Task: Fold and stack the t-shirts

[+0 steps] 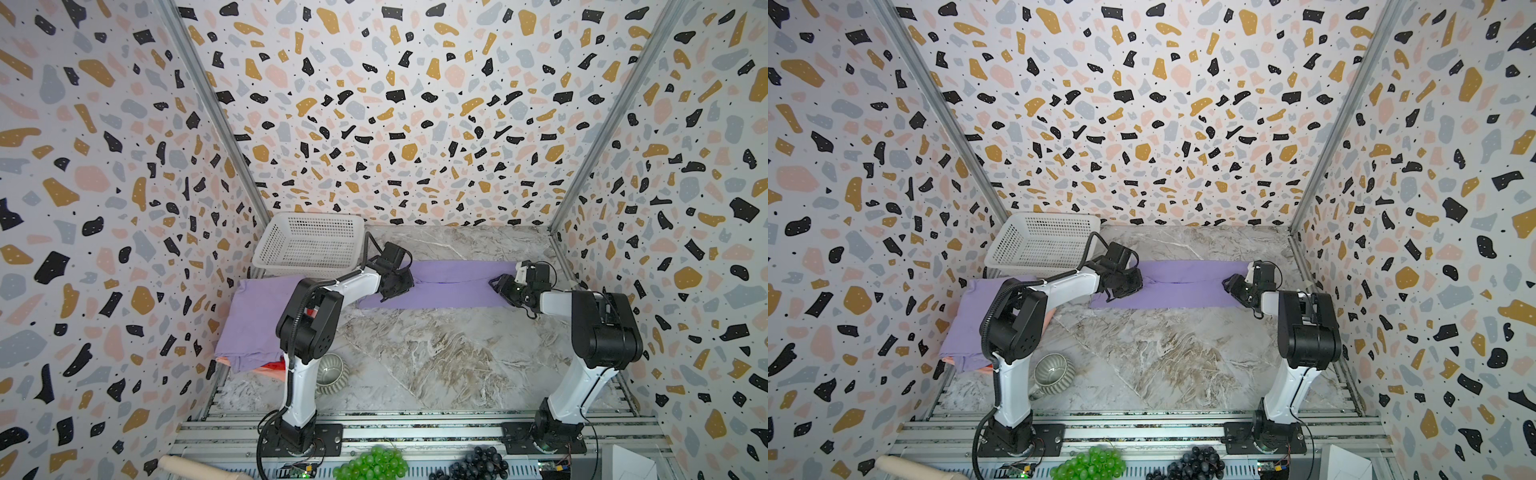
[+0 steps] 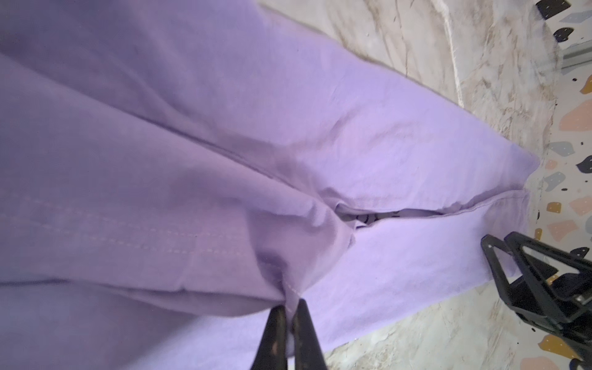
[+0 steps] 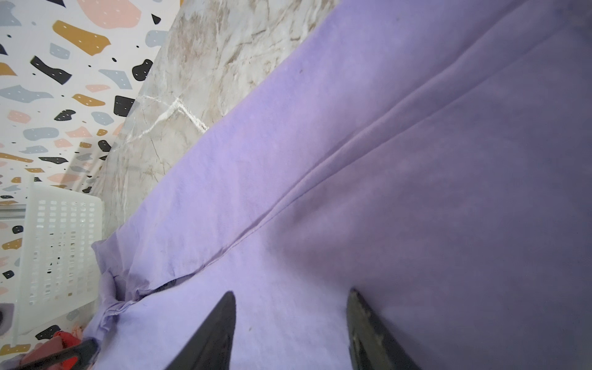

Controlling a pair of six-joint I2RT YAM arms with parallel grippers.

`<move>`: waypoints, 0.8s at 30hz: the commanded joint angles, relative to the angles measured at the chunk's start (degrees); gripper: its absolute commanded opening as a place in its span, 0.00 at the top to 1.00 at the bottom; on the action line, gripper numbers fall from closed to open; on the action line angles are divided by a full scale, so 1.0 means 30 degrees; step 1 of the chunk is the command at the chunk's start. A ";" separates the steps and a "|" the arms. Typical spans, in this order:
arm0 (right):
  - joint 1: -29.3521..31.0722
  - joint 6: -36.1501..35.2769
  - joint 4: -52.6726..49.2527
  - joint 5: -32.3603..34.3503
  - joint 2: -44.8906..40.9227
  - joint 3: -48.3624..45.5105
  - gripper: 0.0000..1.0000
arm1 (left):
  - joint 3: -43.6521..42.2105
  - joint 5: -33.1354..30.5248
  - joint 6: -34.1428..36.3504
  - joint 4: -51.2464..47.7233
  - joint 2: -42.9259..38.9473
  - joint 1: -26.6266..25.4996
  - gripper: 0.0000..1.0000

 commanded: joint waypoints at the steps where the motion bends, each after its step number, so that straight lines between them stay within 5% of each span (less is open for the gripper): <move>1: 0.0162 -0.0076 -0.1058 0.0156 -0.0495 -0.0919 0.44 | 0.1908 -0.0308 0.1011 -0.0271 0.0915 -0.0042 0.98; 4: 0.0195 -0.0150 -0.0781 0.0303 -0.1094 -0.1480 0.44 | 0.4090 -0.0216 0.1370 -0.1008 0.2373 0.0022 0.94; 10: 0.0196 0.0095 -0.0487 0.0159 -0.1855 -0.2283 0.44 | 0.7953 -0.0938 0.1476 -0.2229 0.4882 0.0560 0.59; 17: 0.0186 -0.0634 -0.1721 0.0782 -0.2912 -0.1852 0.44 | 0.9174 -0.1265 0.2368 -0.2228 0.4193 0.1635 0.53; 24: 0.0160 -0.1226 -0.3093 0.1706 -0.3502 -0.0490 0.44 | 0.6176 -0.1889 0.3939 -0.2514 0.1524 0.2144 0.50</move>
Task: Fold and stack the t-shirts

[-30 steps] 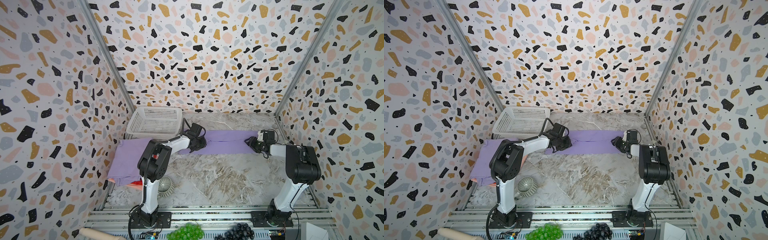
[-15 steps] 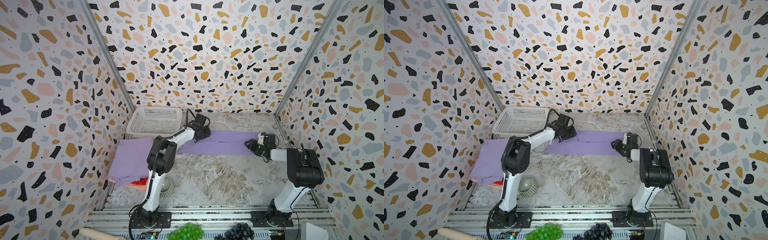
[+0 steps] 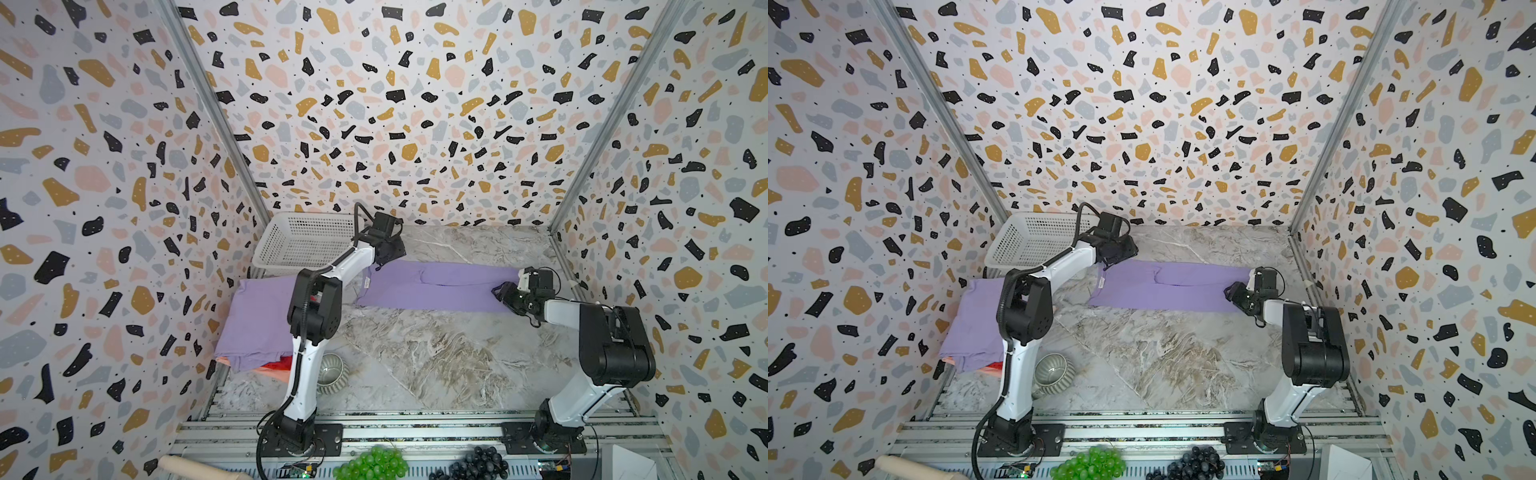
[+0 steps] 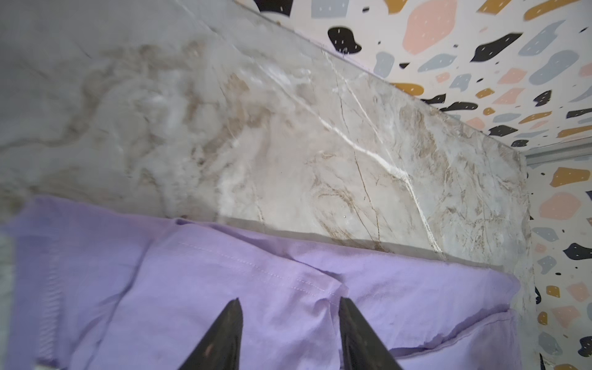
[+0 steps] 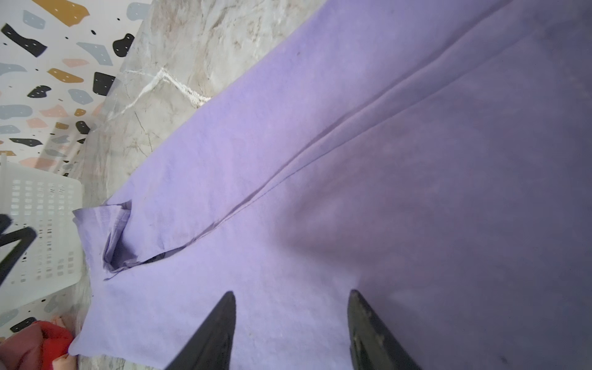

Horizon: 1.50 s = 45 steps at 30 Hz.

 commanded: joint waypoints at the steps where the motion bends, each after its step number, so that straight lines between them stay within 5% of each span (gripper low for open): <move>1: 0.0095 -0.0398 -0.1110 0.0701 -0.0722 0.1238 0.43 | -0.1689 -0.0404 0.1412 -0.0184 -0.1519 -0.0141 0.50; 11: 0.0835 -0.0323 -0.1293 0.1411 0.0708 0.2862 0.43 | -0.4130 0.0978 0.4033 -0.0525 -0.1276 -0.0194 0.51; 19: 0.1263 -0.2673 -0.2592 0.1395 0.5369 0.7807 0.43 | -0.6766 -0.0412 0.1668 0.0582 -0.1891 -0.0651 0.50; 24: 0.1459 -0.2793 -0.3163 0.1063 0.5918 0.7326 0.44 | -0.6689 -0.1383 0.0928 0.0870 -0.1035 -0.0810 0.50; 31: 0.2557 -0.0864 -0.2856 0.0829 0.2985 0.2140 0.44 | -0.1171 -0.1056 0.1931 0.0290 0.3178 -0.0788 0.50; 39: 0.7123 0.2202 -0.4562 0.0539 -0.2021 -0.3415 0.43 | 0.8485 0.2421 0.3308 0.1333 0.9100 -0.1003 0.49; 45: 1.0717 0.2031 -0.5590 0.0454 -0.3386 -0.3348 0.41 | 0.8215 0.3517 0.1108 0.5786 0.9412 -0.1063 0.48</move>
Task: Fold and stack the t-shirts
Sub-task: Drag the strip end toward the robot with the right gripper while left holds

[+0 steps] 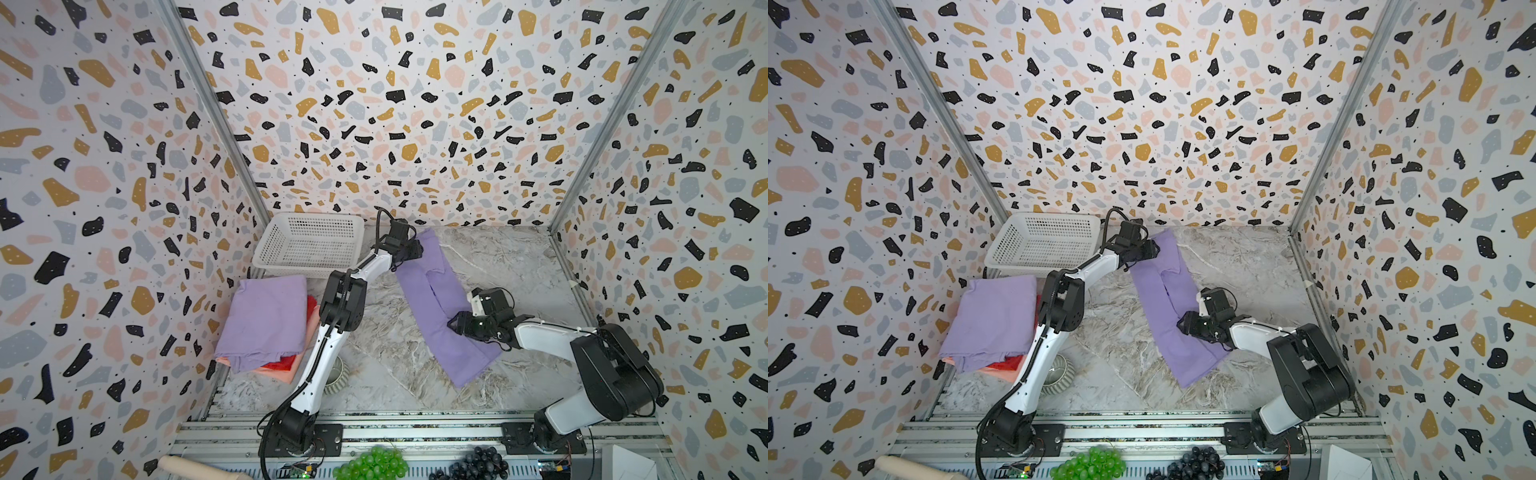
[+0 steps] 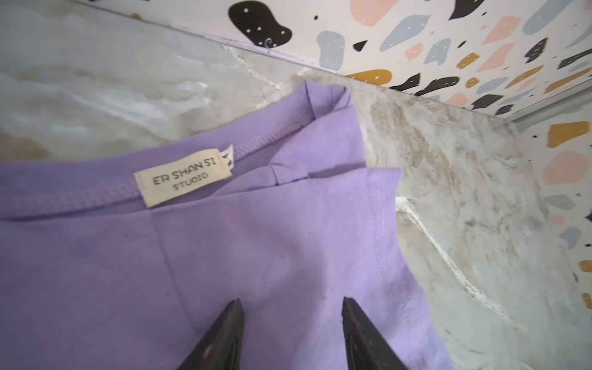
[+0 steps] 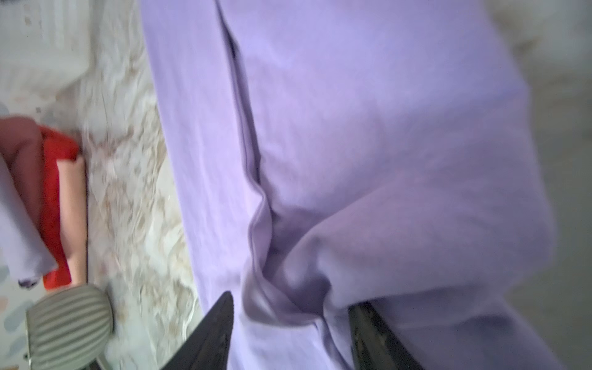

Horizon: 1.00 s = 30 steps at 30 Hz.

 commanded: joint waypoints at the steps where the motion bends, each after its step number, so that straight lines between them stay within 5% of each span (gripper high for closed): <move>1: 0.0754 0.0235 -0.3836 0.0274 -0.0170 0.0197 0.41 | 0.0087 0.0979 -0.0738 0.1731 0.0010 -0.0148 0.48; 7: 0.0694 -0.1025 -0.4995 0.0123 -0.2208 0.1546 0.40 | -0.1814 0.0374 0.0040 0.1650 -0.2772 -0.0319 0.47; 14: 0.0660 -0.2278 -0.4484 0.0239 -0.2793 0.1385 0.40 | -0.3891 -0.0975 0.1098 -0.2111 -0.4737 -0.1146 0.47; 22: 0.0682 -0.2643 -0.2596 -0.0229 -0.1757 0.0374 0.40 | -0.5716 -0.3037 0.0947 -0.4207 -0.4971 -0.1583 0.47; 30: 0.0785 -0.1859 -0.1847 -0.0712 -0.1935 -0.1688 0.40 | -0.5768 -0.2567 0.0186 -0.3564 -0.3798 -0.1763 0.47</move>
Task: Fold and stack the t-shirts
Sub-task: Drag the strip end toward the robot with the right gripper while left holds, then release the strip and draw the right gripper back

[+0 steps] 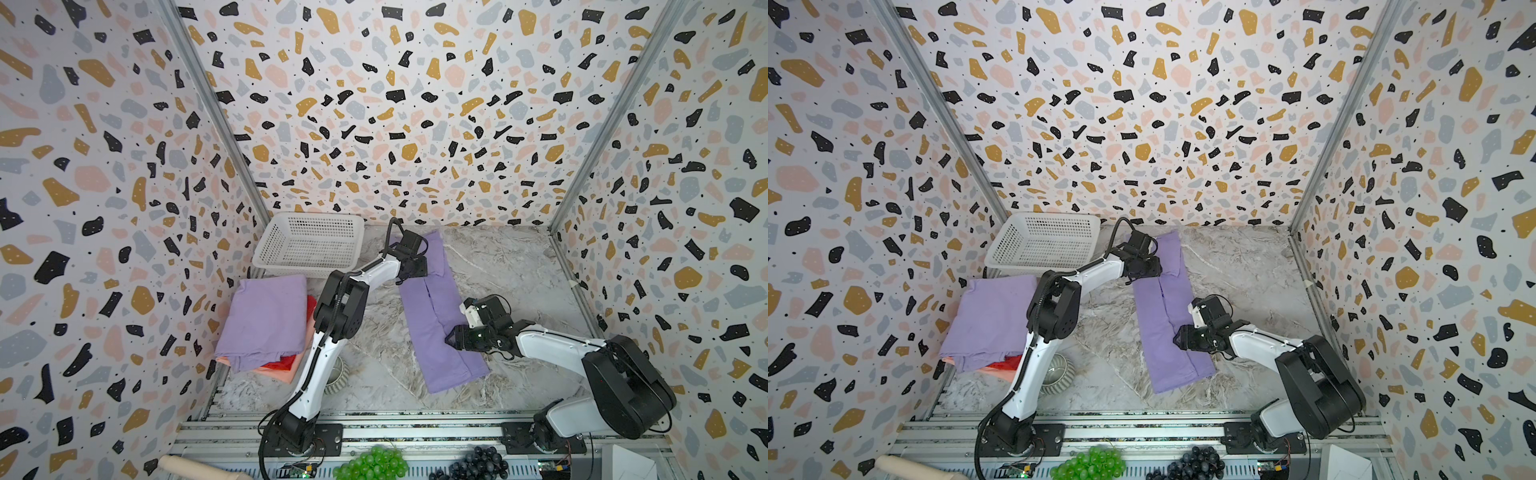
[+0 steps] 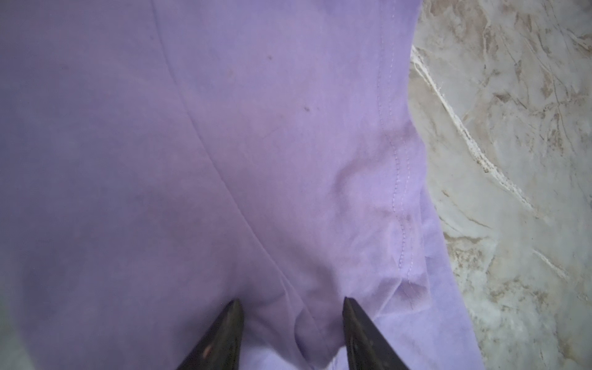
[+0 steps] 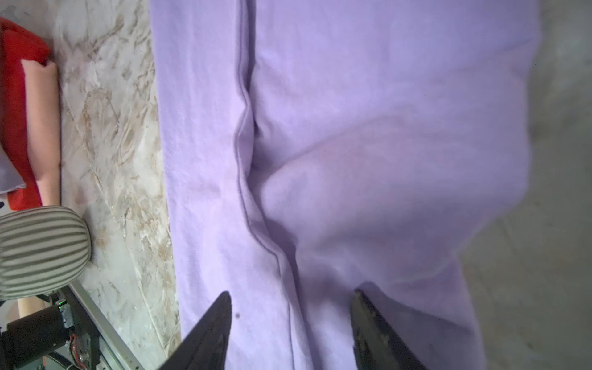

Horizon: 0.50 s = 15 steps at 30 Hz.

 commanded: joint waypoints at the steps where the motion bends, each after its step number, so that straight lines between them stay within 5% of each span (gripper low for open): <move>1: 0.0085 0.0650 0.0301 -0.0468 -0.0310 -0.1144 0.40 | 0.0442 0.0027 -0.0507 0.0000 0.1181 0.0001 0.47; 10: 0.0102 0.0988 0.0378 -0.0365 -0.0376 -0.1516 0.40 | 0.4101 0.1796 -0.2080 0.0737 0.4218 -0.0175 0.47; 15: 0.0085 0.0301 -0.1187 0.0377 -0.0984 -0.0306 0.40 | 0.4574 0.2756 -0.1550 0.1608 0.3717 -0.0121 0.47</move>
